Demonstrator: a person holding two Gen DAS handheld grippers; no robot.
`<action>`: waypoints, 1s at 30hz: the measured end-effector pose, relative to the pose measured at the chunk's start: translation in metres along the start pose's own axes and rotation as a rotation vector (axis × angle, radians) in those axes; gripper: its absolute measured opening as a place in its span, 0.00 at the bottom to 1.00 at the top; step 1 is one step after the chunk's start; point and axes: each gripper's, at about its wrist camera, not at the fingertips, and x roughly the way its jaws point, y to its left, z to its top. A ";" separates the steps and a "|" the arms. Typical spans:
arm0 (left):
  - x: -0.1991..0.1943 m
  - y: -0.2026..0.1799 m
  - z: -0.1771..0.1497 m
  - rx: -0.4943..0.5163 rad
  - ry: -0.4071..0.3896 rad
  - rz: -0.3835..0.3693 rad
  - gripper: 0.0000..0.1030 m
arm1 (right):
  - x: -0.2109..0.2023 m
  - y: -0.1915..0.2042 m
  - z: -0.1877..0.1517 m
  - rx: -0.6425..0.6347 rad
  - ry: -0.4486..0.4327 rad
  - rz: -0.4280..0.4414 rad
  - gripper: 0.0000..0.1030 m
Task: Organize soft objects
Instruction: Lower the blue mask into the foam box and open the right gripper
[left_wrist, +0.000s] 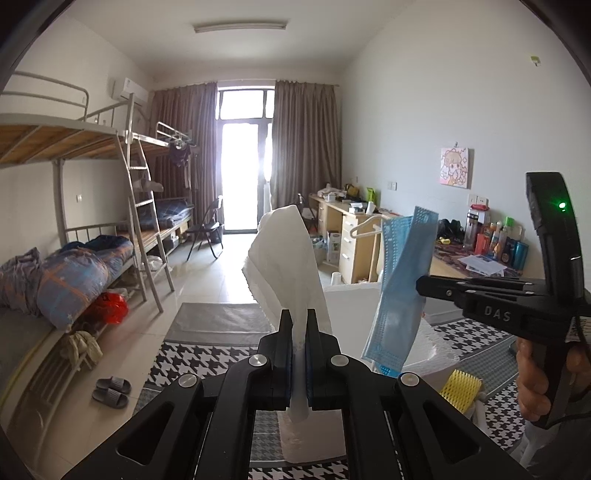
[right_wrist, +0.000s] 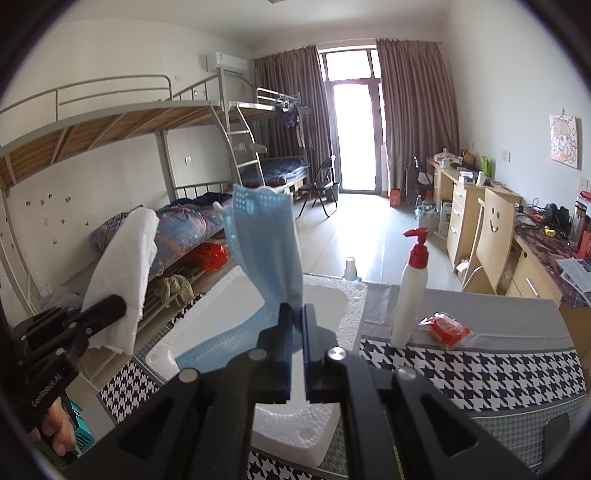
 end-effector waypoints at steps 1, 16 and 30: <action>0.000 0.000 -0.001 -0.001 0.001 0.001 0.05 | 0.002 0.001 0.000 -0.001 0.008 0.000 0.07; 0.005 0.009 -0.004 -0.007 0.019 0.001 0.05 | 0.043 -0.004 -0.005 0.034 0.143 0.023 0.07; 0.007 0.006 -0.002 0.001 0.025 -0.013 0.05 | 0.038 0.002 -0.009 0.010 0.142 0.047 0.73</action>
